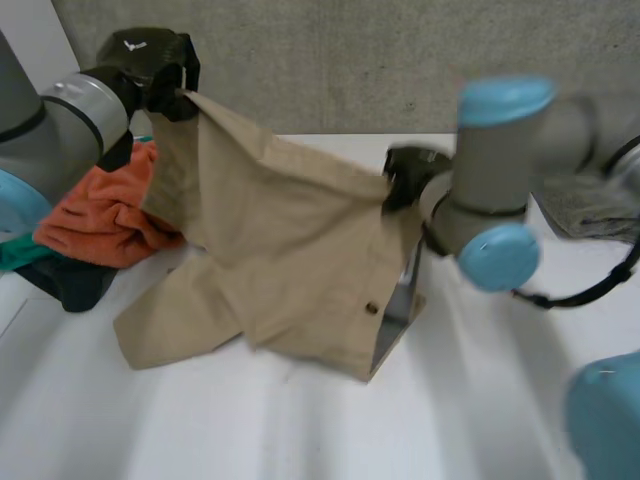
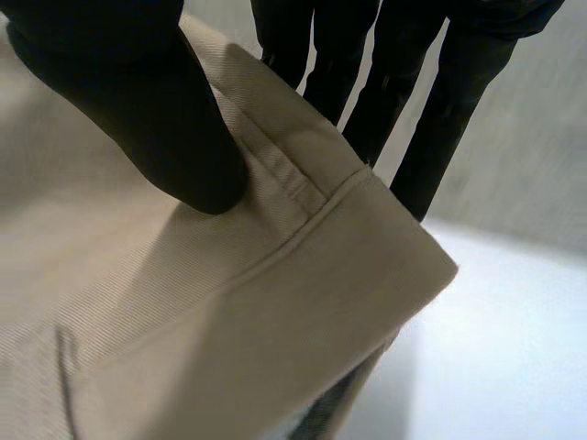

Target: Fold the laundry.

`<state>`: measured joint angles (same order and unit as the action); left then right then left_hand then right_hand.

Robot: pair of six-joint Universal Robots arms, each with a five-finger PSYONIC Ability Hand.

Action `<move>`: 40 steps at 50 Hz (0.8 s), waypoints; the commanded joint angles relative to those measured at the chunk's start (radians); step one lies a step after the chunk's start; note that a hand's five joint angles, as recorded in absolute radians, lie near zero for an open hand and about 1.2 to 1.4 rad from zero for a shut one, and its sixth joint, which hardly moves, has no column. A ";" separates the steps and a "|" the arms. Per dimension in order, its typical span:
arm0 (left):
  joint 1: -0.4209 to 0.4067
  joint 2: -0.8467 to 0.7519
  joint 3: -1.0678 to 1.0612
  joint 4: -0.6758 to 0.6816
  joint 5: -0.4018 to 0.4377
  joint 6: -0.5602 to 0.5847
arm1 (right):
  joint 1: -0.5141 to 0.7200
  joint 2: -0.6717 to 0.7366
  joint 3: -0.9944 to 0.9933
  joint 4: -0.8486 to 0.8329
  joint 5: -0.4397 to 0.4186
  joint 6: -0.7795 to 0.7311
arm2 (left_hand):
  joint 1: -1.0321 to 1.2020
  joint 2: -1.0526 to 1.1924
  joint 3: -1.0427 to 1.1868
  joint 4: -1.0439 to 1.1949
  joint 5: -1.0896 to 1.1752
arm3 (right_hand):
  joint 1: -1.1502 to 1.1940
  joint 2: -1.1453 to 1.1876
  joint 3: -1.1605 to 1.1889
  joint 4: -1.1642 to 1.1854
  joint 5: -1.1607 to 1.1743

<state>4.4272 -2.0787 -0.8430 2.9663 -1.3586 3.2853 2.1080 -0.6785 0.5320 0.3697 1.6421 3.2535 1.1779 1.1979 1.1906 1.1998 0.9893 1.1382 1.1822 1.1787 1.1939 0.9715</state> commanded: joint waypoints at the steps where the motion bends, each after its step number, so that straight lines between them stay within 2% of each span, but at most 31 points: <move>1: 0.001 0.115 0.016 0.003 0.012 -0.007 | -0.046 -0.329 0.170 -0.266 -0.047 -0.247 | 0.218 0.198 0.206 0.196 0.232 | 0.258 0.214 0.218 0.202 0.250; 3: 0.003 0.155 0.042 0.022 0.006 -0.013 | -0.037 -0.393 0.213 -0.387 -0.044 -0.325 | 0.218 0.198 0.206 0.196 0.232 | 0.258 0.214 0.218 0.202 0.250; 7: 0.009 0.210 0.070 0.048 -0.008 -0.050 | -0.028 -0.466 0.267 -0.507 -0.002 -0.402 | 0.218 0.198 0.206 0.196 0.232 | 0.258 0.214 0.218 0.202 0.250; 10: 0.012 0.242 0.067 0.046 -0.010 -0.084 | -0.017 -0.510 0.295 -0.492 0.010 -0.429 | 0.218 0.198 0.206 0.196 0.232 | 0.258 0.214 0.218 0.202 0.250; 19: 0.047 0.439 0.004 0.046 0.029 -0.183 | -0.011 -0.705 0.404 -0.426 -0.041 -0.456 | 0.218 0.198 0.206 0.196 0.232 | 0.258 0.214 0.218 0.202 0.250; 26: 0.054 0.509 0.005 0.031 0.058 -0.226 | -0.020 -0.782 0.402 -0.362 -0.047 -0.463 | 0.218 0.198 0.206 0.196 0.232 | 0.258 0.214 0.218 0.202 0.250; 32: 0.058 0.494 0.097 0.019 0.046 -0.242 | -0.017 -0.786 0.375 -0.350 -0.042 -0.474 | 0.218 0.198 0.206 0.196 0.232 | 0.258 0.214 0.218 0.202 0.250; 40: 0.063 0.272 0.269 -0.024 0.012 -0.234 | -0.014 -0.704 0.365 -0.367 -0.030 -0.471 | 0.218 0.198 0.206 0.196 0.232 | 0.258 0.214 0.218 0.202 0.250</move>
<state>4.4914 -1.6554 -0.6802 2.9665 -1.3230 3.0455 2.0917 -1.4528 0.9007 0.0198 1.6006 2.7797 1.1779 1.1993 1.1941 1.2033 0.9893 1.1382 1.1822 1.1883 1.1972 0.9865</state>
